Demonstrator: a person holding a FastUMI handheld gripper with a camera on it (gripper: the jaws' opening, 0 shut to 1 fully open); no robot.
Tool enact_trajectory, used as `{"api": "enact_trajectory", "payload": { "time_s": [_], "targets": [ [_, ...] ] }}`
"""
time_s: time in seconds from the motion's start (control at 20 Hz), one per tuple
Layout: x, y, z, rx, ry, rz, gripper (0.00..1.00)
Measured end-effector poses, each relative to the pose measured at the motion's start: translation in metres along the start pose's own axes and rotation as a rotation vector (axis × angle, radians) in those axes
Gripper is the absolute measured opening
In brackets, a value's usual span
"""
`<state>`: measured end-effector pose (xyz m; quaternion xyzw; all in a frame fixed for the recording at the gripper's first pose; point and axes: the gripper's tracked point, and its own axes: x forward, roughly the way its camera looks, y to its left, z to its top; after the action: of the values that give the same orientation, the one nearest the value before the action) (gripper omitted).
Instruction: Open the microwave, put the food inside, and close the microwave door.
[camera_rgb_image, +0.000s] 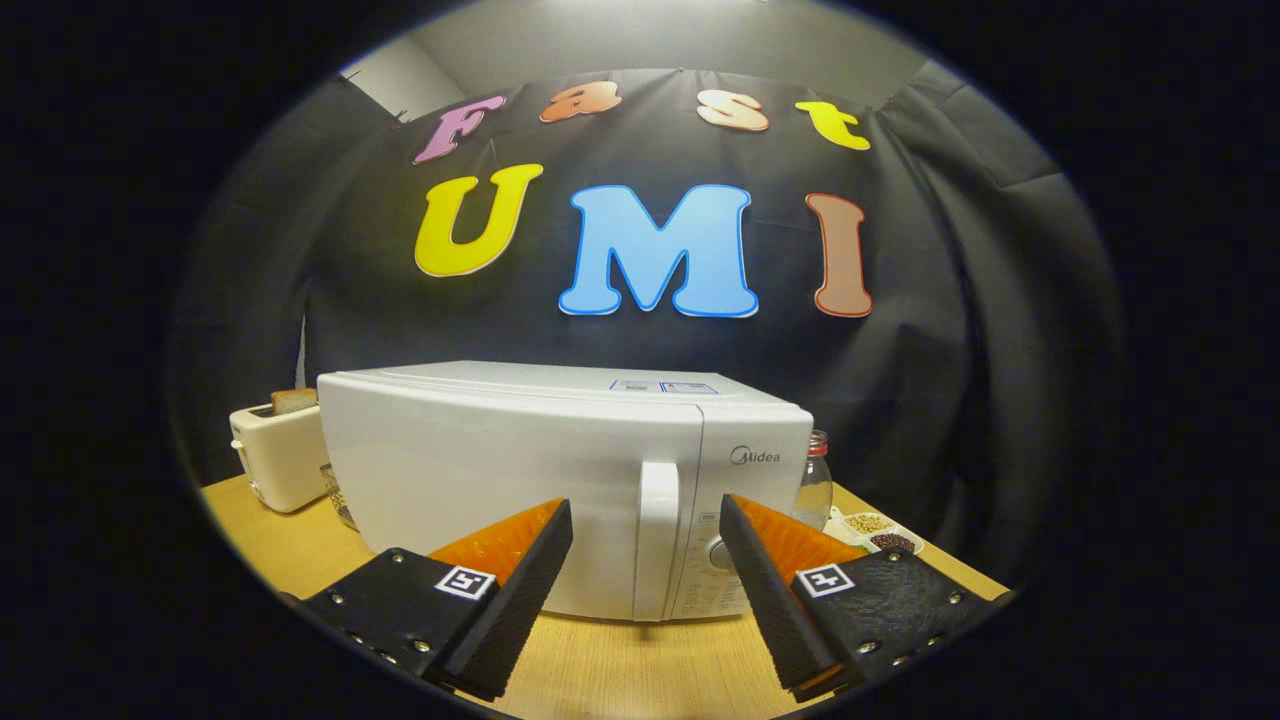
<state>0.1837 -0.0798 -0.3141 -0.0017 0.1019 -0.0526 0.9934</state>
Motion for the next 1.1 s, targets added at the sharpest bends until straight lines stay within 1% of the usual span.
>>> {"api": "enact_trajectory", "payload": {
  "time_s": [0.05, 0.15, 0.25, 0.35, 0.4, 0.45, 0.5, 0.55, 0.7, 0.75, 0.85, 0.95, 1.1],
  "targets": [
    [0.006, -0.001, -0.005, 0.002, 0.001, -0.005, 0.94],
    [0.016, -0.002, -0.015, 0.018, 0.016, -0.005, 0.88],
    [0.024, -0.001, -0.023, 0.042, 0.030, 0.003, 0.84],
    [0.029, 0.003, -0.027, 0.058, 0.031, 0.022, 0.71],
    [0.033, -0.002, -0.030, 0.051, 0.027, 0.010, 0.68],
    [0.033, -0.003, -0.031, 0.052, 0.026, 0.010, 0.51],
    [0.040, -0.001, -0.034, 0.065, 0.031, 0.012, 0.40],
    [0.035, 0.000, -0.030, 0.080, 0.030, 0.026, 0.29],
    [0.035, 0.002, -0.032, 0.079, 0.042, 0.044, 0.27],
    [0.035, 0.001, -0.033, 0.078, 0.051, 0.054, 0.19],
    [0.033, 0.001, -0.034, 0.110, 0.062, 0.079, 0.19],
    [0.032, 0.001, -0.034, 0.126, 0.068, 0.087, 0.11],
    [0.032, 0.002, -0.034, 0.130, 0.077, 0.091, 0.11]
  ]
}}
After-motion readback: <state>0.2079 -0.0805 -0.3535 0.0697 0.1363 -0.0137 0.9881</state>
